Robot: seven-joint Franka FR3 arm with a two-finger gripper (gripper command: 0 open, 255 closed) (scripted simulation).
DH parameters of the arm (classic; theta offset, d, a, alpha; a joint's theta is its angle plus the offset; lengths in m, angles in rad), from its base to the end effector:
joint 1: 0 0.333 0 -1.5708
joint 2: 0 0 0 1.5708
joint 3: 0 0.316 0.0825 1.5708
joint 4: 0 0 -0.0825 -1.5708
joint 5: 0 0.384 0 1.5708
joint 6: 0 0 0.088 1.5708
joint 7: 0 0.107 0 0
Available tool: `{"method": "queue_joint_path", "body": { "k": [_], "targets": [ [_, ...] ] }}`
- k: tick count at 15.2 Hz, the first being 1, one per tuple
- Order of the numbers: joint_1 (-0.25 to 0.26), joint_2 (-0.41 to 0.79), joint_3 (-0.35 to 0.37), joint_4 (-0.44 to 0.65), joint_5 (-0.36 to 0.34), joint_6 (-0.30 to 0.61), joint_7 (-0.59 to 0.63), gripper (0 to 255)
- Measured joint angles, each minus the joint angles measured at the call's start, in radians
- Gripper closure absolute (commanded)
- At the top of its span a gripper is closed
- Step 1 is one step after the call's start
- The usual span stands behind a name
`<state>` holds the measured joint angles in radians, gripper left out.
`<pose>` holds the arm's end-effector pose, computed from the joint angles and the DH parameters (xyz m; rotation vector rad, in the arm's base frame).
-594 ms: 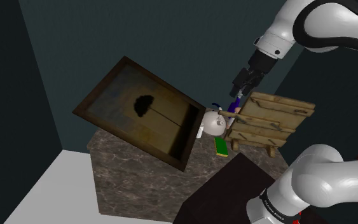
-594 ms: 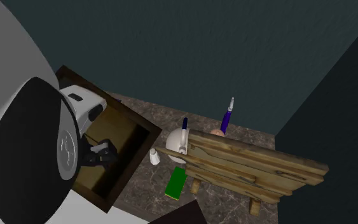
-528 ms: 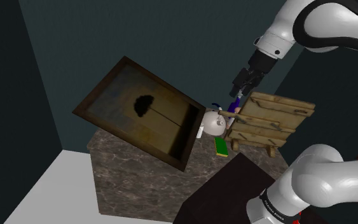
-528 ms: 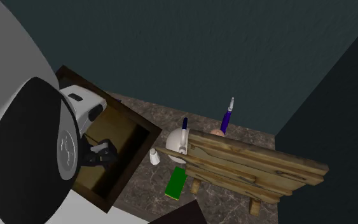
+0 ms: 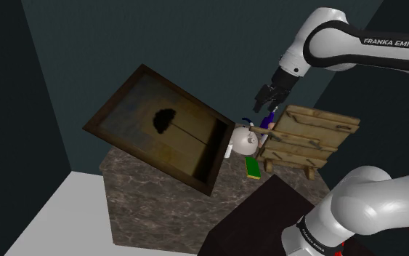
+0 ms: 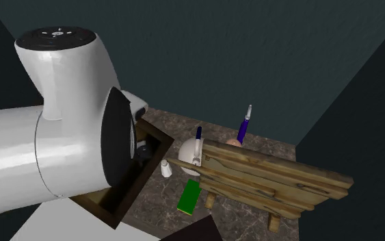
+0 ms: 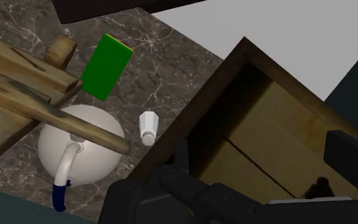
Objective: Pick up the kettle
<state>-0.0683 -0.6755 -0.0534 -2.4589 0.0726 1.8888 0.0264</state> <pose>0.3562 -0.0407 0.5337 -3.0288 0.2386 -0.1652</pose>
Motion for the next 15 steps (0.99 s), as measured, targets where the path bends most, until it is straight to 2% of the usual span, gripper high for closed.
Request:
{"method": "queue_joint_path", "body": {
  "k": [6,15],
  "targets": [
    [-0.050,0.163,-0.062,-0.001,-0.033,0.160,-0.034,0],
    [-0.106,0.449,-0.152,0.093,-0.037,0.348,-0.080,0]
  ]
}}
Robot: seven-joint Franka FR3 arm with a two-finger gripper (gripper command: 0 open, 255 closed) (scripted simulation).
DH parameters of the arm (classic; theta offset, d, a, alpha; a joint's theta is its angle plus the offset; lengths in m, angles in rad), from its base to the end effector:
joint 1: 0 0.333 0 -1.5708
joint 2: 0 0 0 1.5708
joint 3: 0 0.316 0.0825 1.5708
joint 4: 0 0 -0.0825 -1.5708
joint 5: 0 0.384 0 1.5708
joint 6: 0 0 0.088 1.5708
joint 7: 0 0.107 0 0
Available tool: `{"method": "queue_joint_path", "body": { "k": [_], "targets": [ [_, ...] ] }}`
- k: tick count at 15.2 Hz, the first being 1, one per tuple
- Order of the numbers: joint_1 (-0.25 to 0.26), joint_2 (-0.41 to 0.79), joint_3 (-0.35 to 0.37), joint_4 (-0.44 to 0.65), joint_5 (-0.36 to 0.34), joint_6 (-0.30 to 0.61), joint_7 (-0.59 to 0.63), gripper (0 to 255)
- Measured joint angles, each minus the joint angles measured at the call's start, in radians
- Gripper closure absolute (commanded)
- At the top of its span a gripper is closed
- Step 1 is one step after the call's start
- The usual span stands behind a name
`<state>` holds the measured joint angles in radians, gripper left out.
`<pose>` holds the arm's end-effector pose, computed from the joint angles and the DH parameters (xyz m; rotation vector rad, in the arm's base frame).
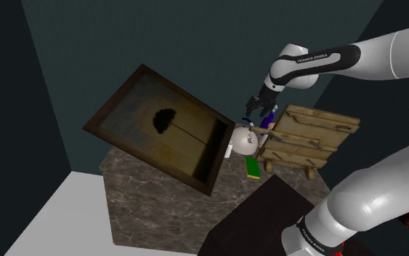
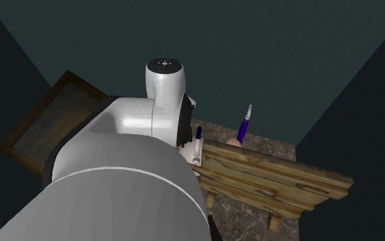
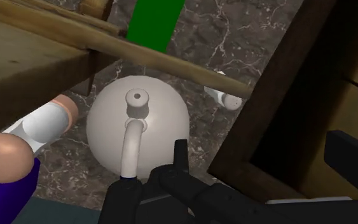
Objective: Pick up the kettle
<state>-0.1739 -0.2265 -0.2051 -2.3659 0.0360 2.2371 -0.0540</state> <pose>0.4419 -0.1766 0.4221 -3.0384 0.5262 -0.1643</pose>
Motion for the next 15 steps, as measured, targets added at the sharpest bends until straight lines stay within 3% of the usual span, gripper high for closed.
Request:
{"method": "queue_joint_path", "body": {
  "k": [12,15],
  "targets": [
    [-0.082,0.397,-0.090,0.229,0.105,0.153,-0.098,0],
    [-0.091,0.439,-0.090,0.248,0.122,0.174,-0.107,0]
  ]
}}
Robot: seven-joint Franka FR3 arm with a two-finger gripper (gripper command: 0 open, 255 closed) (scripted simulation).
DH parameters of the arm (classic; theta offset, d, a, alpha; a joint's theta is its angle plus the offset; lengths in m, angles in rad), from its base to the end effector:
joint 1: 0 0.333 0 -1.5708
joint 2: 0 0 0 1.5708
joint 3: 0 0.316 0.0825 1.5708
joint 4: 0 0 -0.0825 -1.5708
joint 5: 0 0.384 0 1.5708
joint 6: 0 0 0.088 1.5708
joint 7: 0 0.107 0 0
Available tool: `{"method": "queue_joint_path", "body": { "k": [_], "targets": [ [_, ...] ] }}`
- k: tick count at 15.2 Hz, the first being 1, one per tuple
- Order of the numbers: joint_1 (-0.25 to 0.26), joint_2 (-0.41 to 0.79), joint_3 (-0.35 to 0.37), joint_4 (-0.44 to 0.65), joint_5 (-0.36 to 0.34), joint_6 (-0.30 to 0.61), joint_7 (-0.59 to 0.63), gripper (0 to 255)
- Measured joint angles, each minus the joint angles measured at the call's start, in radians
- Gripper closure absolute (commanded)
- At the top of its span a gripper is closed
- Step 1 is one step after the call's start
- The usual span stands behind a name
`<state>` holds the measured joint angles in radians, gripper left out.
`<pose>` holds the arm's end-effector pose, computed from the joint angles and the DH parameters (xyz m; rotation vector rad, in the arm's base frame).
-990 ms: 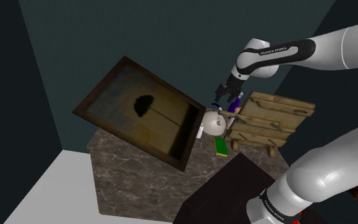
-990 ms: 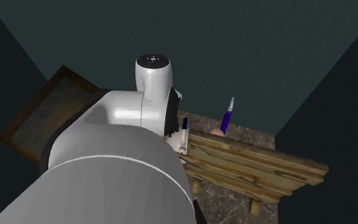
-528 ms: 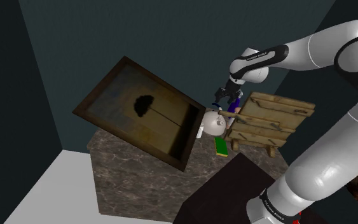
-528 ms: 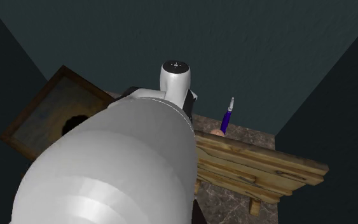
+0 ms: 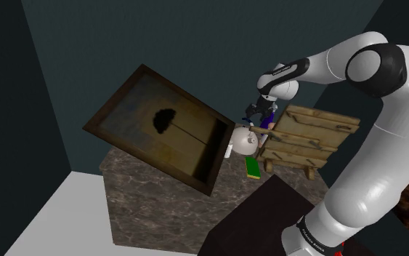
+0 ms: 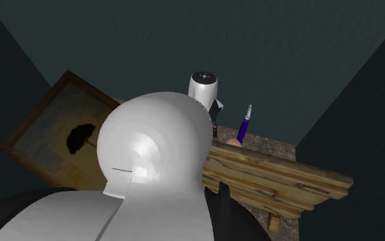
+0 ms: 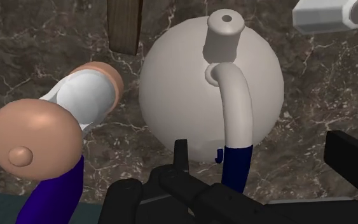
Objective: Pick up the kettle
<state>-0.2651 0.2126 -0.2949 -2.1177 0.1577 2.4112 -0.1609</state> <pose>0.4928 -0.3041 0.3255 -3.0256 0.7770 -0.1630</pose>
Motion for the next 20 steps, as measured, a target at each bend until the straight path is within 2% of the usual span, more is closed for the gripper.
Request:
{"method": "queue_joint_path", "body": {
  "k": [6,7,20],
  "targets": [
    [-0.011,0.054,0.010,-0.018,0.033,0.068,-0.028,0],
    [-0.010,0.056,0.011,-0.017,0.034,0.071,-0.028,255],
    [-0.008,0.041,0.007,-0.015,0.025,0.052,-0.021,255]
  ]
}}
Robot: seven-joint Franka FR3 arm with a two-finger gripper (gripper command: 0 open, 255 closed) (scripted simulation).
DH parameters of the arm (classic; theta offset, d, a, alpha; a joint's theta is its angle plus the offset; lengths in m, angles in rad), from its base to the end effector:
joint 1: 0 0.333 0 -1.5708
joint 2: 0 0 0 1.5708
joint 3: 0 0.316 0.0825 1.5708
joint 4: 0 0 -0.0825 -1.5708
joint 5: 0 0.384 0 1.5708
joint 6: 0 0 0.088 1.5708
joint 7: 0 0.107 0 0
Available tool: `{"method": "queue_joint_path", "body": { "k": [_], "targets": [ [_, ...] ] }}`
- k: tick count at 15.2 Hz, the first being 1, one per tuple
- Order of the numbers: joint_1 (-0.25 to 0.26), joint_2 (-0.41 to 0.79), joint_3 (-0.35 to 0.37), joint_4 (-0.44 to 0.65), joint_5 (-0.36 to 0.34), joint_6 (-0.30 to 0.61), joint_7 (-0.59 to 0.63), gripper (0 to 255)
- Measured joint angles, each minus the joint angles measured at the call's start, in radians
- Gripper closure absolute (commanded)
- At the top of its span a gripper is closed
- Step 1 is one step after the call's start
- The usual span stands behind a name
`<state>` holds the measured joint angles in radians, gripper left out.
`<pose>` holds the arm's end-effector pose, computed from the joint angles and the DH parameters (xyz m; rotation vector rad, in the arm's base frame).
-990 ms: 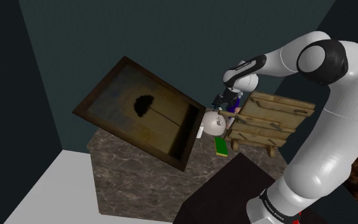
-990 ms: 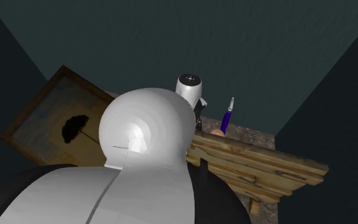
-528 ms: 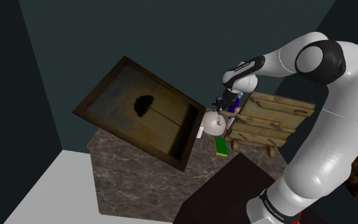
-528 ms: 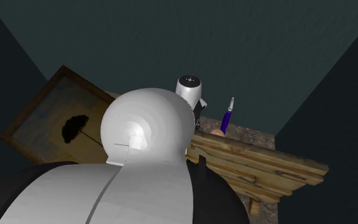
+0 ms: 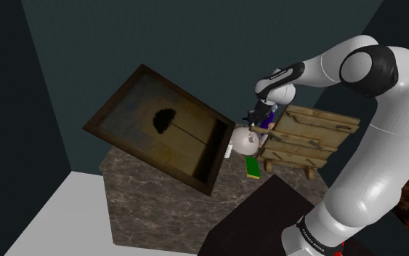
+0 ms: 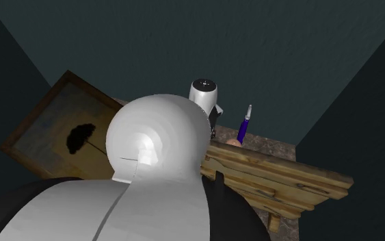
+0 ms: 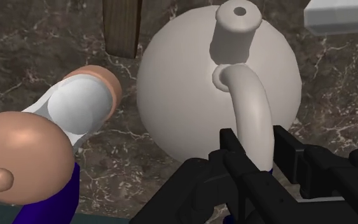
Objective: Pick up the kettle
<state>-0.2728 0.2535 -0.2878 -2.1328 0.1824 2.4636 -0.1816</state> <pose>0.4915 -0.3056 0.3012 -3.0255 0.7792 -0.1617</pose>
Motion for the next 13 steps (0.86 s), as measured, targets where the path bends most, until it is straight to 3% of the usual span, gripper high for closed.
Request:
{"method": "queue_joint_path", "body": {
  "k": [13],
  "targets": [
    [0.014,-0.104,-0.018,0.051,-0.062,-0.148,0.049,255]
  ]
}}
